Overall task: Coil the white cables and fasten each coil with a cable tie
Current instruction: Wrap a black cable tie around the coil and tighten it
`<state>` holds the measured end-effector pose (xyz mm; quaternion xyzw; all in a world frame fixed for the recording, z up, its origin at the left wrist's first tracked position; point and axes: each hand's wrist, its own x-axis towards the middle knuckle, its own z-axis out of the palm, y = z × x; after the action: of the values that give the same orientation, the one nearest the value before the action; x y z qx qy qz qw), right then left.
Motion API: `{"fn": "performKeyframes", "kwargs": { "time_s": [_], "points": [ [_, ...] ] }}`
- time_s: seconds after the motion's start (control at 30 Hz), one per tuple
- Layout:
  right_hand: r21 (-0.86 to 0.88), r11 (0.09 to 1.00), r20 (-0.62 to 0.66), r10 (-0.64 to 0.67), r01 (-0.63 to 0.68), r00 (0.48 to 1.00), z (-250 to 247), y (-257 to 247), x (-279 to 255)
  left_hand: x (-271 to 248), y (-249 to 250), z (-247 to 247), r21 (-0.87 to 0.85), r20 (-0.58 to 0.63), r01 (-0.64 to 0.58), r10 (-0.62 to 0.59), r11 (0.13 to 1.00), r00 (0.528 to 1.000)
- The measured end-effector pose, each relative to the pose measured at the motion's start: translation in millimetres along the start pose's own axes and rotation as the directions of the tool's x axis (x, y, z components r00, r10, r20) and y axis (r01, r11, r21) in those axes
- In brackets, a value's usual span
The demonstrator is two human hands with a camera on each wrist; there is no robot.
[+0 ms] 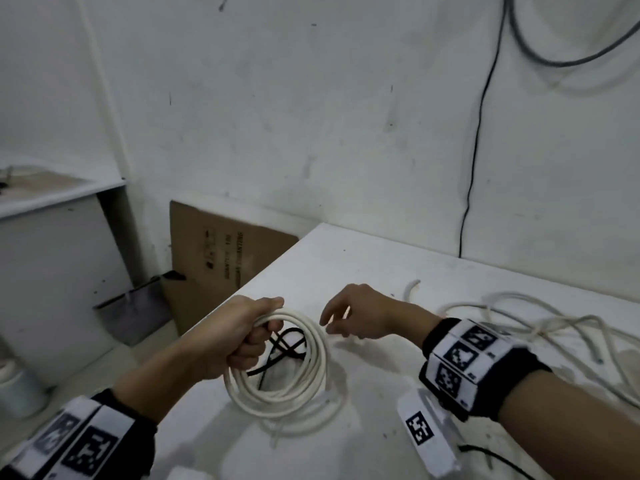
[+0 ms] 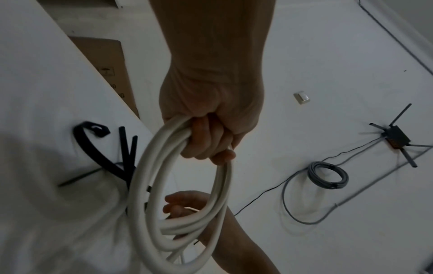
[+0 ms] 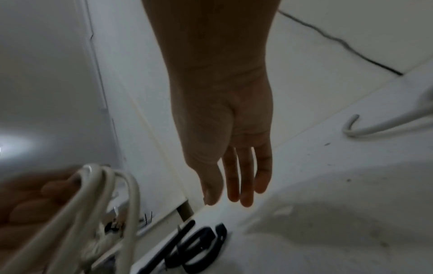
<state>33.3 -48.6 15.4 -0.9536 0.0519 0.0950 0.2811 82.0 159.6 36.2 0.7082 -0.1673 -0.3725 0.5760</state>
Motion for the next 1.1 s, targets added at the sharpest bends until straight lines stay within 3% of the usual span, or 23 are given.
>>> {"fn": "performKeyframes", "kwargs": {
  "time_s": [0.3, 0.43, 0.53, 0.63, 0.7, 0.77, 0.83, 0.97, 1.1],
  "points": [
    [-0.179, 0.984, 0.002, 0.004, -0.004, 1.000, 18.0, -8.2, 24.9, 12.2, -3.5, 2.1, 0.002, 0.049, -0.001, 0.000, 1.000, 0.999],
    [-0.298, 0.954, -0.150, -0.074, 0.027, 0.986, 1.5, -1.9, 19.6, 18.8, -0.3, 13.9, -0.013, 0.091, -0.004, 0.005, 1.000, 0.996],
    [-0.487, 0.867, -0.257, -0.257, 0.105, 0.931, -15.8, 3.7, 2.3, 23.0, 3.9, 27.8, -0.025, 0.116, -0.034, 0.037, 0.999, 0.993],
    [-0.672, 0.731, -0.391, -0.488, 0.120, 0.781, -30.9, 15.6, -25.8, 25.7, 9.2, 48.5, -0.028, 0.139, -0.068, 0.071, 0.997, 0.988],
    [-0.617, 0.770, -0.522, -0.555, 0.163, 0.648, -39.6, 25.9, -44.2, 26.3, 13.1, 64.0, -0.022, 0.162, -0.086, 0.088, 0.996, 0.983],
    [-0.483, 0.833, -0.604, -0.539, 0.269, 0.587, -46.6, 30.3, -65.2, 26.3, 18.4, 82.0, -0.019, 0.191, -0.106, 0.108, 0.994, 0.976],
    [-0.247, 0.911, -0.684, -0.406, 0.331, 0.606, -52.5, 32.9, -89.9, 26.2, 24.0, 100.3, -0.015, 0.216, -0.123, 0.123, 0.992, 0.969],
    [0.174, 0.953, -0.659, -0.074, 0.248, 0.748, -59.9, 45.3, -138.9, 25.7, 33.5, 141.6, -0.016, 0.281, -0.169, 0.167, 0.985, 0.945],
    [0.366, 0.897, -0.677, 0.073, 0.248, 0.733, -63.6, 64.4, -177.9, 27.5, 37.3, 186.5, -0.043, 0.320, -0.207, 0.210, 0.977, 0.924]
  ]
}}
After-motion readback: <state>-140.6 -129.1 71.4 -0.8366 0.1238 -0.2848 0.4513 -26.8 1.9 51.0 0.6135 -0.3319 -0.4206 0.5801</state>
